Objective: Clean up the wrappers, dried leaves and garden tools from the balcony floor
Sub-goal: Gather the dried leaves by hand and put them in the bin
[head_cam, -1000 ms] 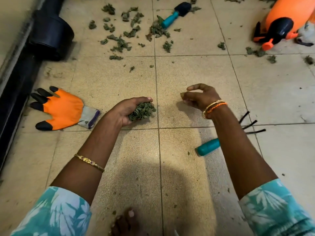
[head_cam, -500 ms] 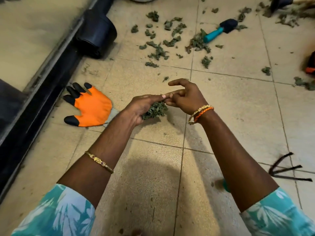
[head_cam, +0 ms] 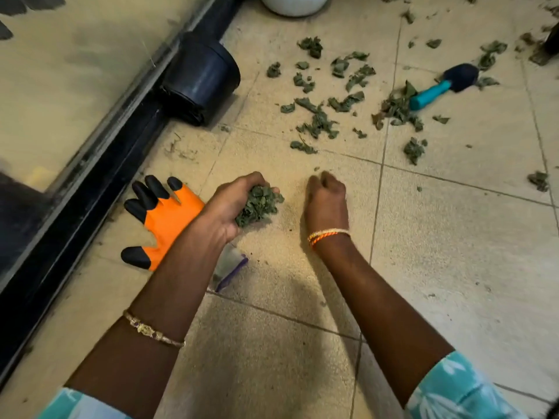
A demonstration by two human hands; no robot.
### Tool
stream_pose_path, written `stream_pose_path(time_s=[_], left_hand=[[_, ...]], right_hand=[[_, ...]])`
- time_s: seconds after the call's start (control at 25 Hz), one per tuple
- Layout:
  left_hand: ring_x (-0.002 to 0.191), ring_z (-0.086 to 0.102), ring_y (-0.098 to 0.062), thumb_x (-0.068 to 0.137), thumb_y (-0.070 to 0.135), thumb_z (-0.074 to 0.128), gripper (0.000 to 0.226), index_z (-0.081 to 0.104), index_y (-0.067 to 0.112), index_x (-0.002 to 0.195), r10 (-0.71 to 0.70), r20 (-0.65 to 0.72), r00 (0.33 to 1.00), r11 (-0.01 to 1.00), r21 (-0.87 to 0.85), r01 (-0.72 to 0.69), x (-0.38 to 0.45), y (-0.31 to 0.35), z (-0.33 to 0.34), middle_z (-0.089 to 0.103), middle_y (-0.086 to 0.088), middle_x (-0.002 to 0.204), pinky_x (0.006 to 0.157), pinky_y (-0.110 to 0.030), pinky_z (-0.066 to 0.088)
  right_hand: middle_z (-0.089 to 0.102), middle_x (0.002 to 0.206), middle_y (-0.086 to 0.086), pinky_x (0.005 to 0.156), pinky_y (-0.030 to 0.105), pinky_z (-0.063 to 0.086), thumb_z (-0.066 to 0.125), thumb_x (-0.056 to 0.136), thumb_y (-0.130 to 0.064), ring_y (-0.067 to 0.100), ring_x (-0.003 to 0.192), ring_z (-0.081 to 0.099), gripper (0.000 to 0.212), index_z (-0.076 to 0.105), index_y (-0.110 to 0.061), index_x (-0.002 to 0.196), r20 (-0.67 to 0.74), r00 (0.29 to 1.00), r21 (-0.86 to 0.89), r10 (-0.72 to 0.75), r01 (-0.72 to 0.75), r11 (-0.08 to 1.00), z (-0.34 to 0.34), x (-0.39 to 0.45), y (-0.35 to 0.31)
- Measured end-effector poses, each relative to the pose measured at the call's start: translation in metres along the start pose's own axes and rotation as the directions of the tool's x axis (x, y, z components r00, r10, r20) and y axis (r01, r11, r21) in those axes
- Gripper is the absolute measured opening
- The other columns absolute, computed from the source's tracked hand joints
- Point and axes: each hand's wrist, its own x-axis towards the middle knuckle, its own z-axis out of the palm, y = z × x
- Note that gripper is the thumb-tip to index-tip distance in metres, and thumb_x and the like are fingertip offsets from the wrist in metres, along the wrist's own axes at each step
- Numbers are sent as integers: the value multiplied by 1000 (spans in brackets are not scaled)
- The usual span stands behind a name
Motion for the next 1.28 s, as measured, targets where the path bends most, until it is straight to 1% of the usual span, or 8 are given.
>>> stream_pose_path(time_s=[0.24,0.44,0.56,0.68,0.8,0.92,1.04,1.28], left_hand=[[69,62,-20,83,25,60,14,71,18,81,-81,8,997,997,9,81,0,-12,14,70,-8,84,61,-29,48],[70,62,-20,86,21,58,16,72,16,81,-141,-38,989,990,-27,140,-9,10,7,72,-6,88,62,-29,49],[80,64,-23,87,20,57,17,72,14,82,-143,-11,990,990,9,143,-18,26,1,74,-7,95,70,-33,49],[80,64,-25,87,20,58,15,71,12,85,-124,36,992,992,12,124,-24,51,3,74,-8,96,69,-31,48],[76,66,-24,82,22,63,19,70,10,94,-77,48,996,997,34,76,-24,81,14,72,-11,95,70,-32,51],[74,66,-25,79,20,68,26,70,4,99,-44,42,998,996,73,41,-22,104,28,71,-15,95,65,-30,53],[97,66,-30,74,23,76,42,69,3,109,-16,-39,999,987,159,22,-16,121,36,69,-16,105,82,-39,55],[67,59,-22,83,16,64,12,68,7,90,-53,-89,995,997,52,58,4,153,52,65,-12,84,57,-25,47]], right_hand=[[63,96,25,73,39,49,47,79,15,39,92,57,27,68,7,94,53,997,-138,-63,70,988,-21,13,15],[63,94,25,71,35,46,50,86,2,37,88,60,17,65,4,93,160,979,-203,124,-91,975,-42,23,5],[68,85,19,69,29,47,59,82,-4,29,78,62,9,68,-2,80,148,942,19,302,-308,951,-60,23,-6],[63,75,18,62,31,57,66,76,5,22,62,59,18,60,-10,69,329,811,580,484,-578,574,-94,44,-38],[57,72,14,54,24,55,63,78,12,18,56,61,25,50,-7,86,524,784,717,332,-617,324,-123,70,-76],[61,74,12,61,33,59,73,73,4,20,62,63,38,50,-10,99,465,833,610,300,-547,574,-133,84,-87],[66,98,21,71,40,58,71,75,5,26,77,65,30,57,-15,92,527,814,579,243,-553,599,-149,99,-88],[70,100,12,84,32,54,62,83,-5,23,90,64,17,70,-8,98,485,856,182,182,-302,936,-175,154,-79]])
